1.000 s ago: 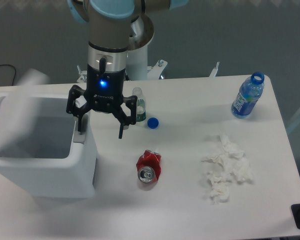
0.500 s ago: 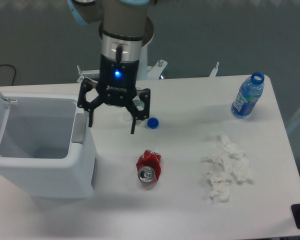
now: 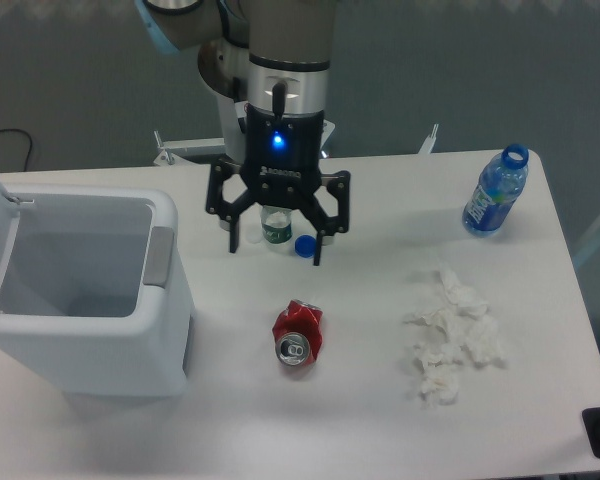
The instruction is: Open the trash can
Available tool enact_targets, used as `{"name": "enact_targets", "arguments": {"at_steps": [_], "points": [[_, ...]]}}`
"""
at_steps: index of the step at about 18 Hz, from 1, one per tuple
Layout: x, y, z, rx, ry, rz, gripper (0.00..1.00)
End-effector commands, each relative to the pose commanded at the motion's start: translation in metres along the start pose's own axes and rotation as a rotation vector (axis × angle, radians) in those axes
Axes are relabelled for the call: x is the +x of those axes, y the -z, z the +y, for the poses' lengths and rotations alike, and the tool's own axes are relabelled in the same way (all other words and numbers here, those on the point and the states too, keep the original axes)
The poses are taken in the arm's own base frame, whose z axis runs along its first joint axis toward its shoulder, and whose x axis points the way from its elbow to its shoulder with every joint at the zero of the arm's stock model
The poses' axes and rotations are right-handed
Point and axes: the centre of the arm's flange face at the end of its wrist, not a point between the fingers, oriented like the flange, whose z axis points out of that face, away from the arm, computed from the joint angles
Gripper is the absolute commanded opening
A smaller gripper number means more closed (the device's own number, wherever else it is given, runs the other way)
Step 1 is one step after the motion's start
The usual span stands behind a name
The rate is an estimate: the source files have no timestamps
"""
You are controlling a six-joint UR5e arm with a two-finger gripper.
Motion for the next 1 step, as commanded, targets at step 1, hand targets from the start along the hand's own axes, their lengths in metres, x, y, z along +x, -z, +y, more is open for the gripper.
{"name": "enact_targets", "arguments": {"at_steps": [1], "points": [[-0.0016, -0.0024, 0.0028, -0.021, -0.001, -0.016, 1.00]]}}
